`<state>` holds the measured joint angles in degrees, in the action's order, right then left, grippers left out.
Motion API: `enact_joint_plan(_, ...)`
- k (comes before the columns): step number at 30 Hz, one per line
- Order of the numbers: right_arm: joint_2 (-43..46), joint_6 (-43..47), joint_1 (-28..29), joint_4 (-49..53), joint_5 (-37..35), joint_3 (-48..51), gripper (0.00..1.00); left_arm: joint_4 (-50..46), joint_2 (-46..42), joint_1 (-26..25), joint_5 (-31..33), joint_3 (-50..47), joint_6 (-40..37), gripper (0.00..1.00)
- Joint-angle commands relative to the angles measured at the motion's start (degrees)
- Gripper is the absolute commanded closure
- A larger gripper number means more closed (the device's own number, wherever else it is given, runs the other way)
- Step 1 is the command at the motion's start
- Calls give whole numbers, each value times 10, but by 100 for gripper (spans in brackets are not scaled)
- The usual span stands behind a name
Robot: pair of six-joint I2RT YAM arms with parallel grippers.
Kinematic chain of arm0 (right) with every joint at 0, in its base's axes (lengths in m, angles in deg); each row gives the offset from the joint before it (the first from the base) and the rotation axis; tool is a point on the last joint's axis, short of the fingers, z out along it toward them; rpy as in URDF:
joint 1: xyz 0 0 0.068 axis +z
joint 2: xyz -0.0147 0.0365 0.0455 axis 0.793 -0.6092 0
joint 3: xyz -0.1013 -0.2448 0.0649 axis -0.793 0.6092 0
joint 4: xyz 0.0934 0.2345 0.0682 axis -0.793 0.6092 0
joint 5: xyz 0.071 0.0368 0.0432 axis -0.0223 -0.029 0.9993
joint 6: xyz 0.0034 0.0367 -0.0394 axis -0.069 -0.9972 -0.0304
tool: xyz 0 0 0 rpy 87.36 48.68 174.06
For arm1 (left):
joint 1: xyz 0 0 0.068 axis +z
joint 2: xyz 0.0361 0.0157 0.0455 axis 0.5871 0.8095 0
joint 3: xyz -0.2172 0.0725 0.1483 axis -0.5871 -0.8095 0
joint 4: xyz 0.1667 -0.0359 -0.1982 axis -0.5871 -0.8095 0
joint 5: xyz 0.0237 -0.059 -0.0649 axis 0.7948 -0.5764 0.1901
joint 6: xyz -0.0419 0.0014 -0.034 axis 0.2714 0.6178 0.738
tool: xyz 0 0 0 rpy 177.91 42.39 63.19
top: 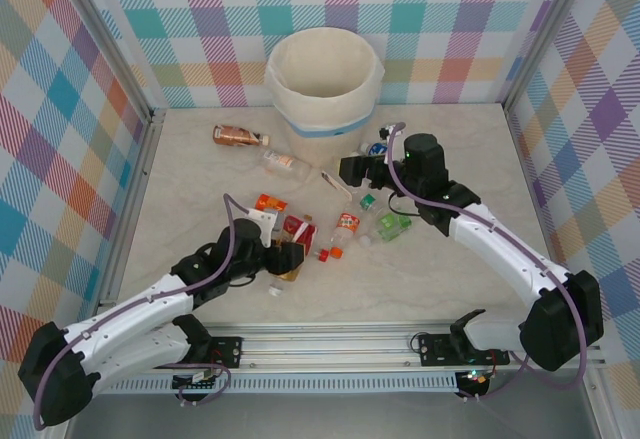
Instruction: Put the plastic bottles in the bin
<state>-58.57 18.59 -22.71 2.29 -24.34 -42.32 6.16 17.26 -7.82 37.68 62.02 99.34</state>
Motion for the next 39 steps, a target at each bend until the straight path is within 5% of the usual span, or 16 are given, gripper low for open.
enact_joint_plan(1, 6, -18, 3, -34, -12, 6, 0, 102, 19, 22, 16, 43, -21, 50)
enact_joint_plan(8, 16, -21, 3, -31, -10, 13, 0, 161, 69, 105, -28, 110, -8, 50)
enact_joint_plan(12, 11, 7, 7, -31, 69, 28, 0, 173, 96, 147, -33, 148, 16, 51)
enact_joint_plan(20, -33, 177, 152, 2, 27, 84, 0, 203, 145, 203, -23, 266, 9, 53)
enact_joint_plan(28, -128, 221, 256, -32, -47, 91, 0, 256, 220, 215, 11, 373, -1, 53)
enact_joint_plan(39, -164, 232, 277, -71, -66, 105, 0, 221, 440, 221, 56, 645, -47, 51)
